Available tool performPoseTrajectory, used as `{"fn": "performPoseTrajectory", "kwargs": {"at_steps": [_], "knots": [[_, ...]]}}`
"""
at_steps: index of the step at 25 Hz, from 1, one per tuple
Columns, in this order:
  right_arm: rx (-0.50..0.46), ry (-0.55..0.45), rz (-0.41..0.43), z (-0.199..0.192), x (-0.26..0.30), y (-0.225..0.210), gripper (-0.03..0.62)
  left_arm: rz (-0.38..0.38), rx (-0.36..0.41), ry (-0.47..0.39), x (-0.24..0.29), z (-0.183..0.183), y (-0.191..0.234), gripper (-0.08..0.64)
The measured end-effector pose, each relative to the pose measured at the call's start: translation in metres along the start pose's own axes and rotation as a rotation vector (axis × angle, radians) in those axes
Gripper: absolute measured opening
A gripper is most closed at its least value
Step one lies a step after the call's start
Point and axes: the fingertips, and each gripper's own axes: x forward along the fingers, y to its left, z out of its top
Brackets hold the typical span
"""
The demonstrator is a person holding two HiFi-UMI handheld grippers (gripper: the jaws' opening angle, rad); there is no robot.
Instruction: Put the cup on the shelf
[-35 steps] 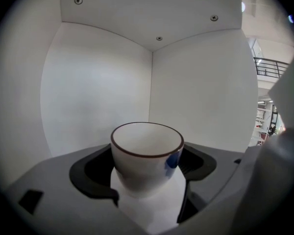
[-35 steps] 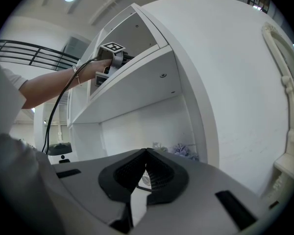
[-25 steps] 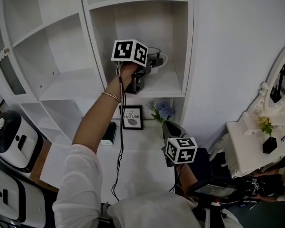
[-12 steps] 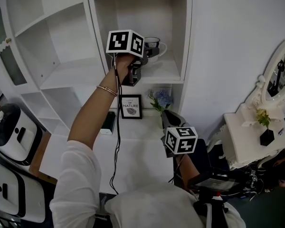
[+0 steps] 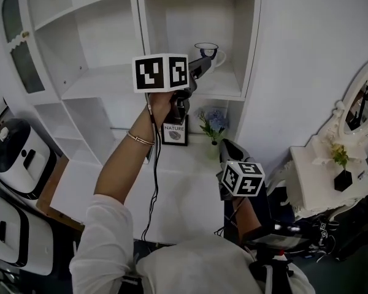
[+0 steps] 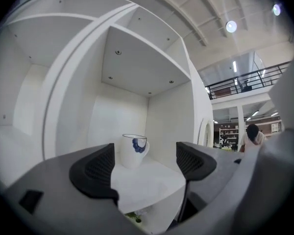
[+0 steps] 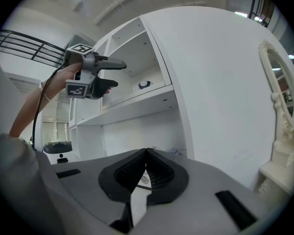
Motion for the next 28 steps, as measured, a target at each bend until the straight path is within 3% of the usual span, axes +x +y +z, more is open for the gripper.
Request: {"fn": "performPoseTrajectory", "kwargs": {"at_steps": [4, 15, 18, 22, 28], "knots": [[0.011, -0.005, -0.029, -0.001, -0.012, -0.006, 0.021, 0.009, -0.020, -0.053, -0.033, -0.020, -0.002, 0.394], [-0.011, -0.024, -0.049, -0.001, -0.043, 0.004, 0.021, 0.059, -0.021, -0.078, -0.093, -0.115, -0.017, 0.385], [-0.020, -0.018, -0.038, -0.004, -0.053, 0.014, 0.021, 0.115, 0.012, -0.115, -0.117, -0.137, -0.025, 0.276], [-0.023, 0.001, -0.024, -0.016, -0.068, 0.025, 0.021, 0.149, 0.010, -0.097, -0.141, -0.176, -0.036, 0.256], [-0.020, 0.019, -0.009, -0.030, -0.094, 0.042, 0.021, 0.184, -0.073, -0.052, -0.177, -0.226, -0.048, 0.159]]}}
